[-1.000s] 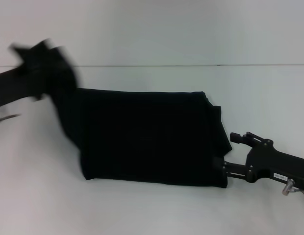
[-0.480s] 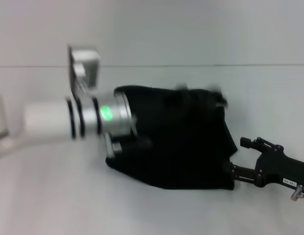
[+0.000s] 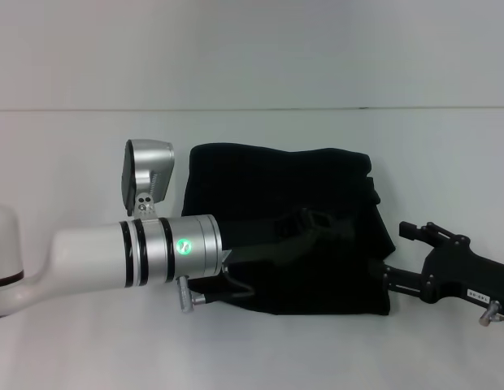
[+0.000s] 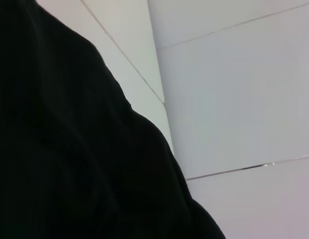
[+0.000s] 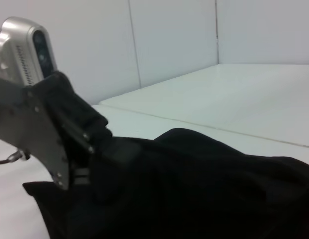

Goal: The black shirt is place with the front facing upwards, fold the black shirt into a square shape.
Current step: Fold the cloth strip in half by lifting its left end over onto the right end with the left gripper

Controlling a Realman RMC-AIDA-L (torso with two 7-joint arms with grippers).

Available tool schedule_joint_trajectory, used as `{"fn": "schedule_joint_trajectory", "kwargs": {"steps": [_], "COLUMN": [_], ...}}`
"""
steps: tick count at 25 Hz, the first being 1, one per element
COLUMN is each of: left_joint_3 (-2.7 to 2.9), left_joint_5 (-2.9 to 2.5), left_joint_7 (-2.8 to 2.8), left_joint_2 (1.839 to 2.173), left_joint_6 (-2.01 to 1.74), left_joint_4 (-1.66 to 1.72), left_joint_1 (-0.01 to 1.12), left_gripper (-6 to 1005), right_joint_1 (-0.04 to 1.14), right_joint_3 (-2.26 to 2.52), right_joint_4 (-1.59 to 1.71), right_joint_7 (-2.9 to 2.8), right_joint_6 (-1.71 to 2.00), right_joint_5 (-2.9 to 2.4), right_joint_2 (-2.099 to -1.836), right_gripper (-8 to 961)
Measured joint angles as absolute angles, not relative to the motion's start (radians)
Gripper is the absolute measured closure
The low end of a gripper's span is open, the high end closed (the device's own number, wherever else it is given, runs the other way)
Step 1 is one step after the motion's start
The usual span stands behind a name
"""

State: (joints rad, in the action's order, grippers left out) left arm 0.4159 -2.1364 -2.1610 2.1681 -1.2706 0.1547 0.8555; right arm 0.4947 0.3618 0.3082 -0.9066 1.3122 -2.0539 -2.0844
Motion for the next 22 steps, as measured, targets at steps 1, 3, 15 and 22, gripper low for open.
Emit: {"fn": "schedule_joint_trajectory", "kwargs": {"steps": [1, 3, 15, 22], "left_joint_3": [0.416, 0.417, 0.433, 0.428], "left_joint_5": [-2.137, -2.137, -2.147, -2.135], "left_joint_7": [-2.158, -2.158, -2.146, -2.026], "left_joint_2": [2.168, 2.169, 2.165, 2.153], "left_joint_6": [-1.272, -1.272, -1.408, -1.564], "left_joint_4": [0.154, 0.152, 0.138, 0.313], "left_joint_1": [0.858, 0.863, 0.898, 0.804], "left_gripper": [847, 838, 786, 574], "right_joint_1": [0.492, 0.481, 0.437, 0.459], "right_joint_3": [0.351, 0.314, 0.021, 0.047], "right_joint_4": [0.308, 0.311, 0.359, 0.345], "right_joint_7": [-0.907, -0.907, -0.896, -0.906], "right_joint_6": [1.312, 1.307, 1.279, 1.35], "right_joint_5": [-2.054, -2.054, -2.052, -2.062], "right_joint_2": [-2.083, -2.08, -2.086, -2.087], "right_gripper": [11, 11, 9, 9]}}
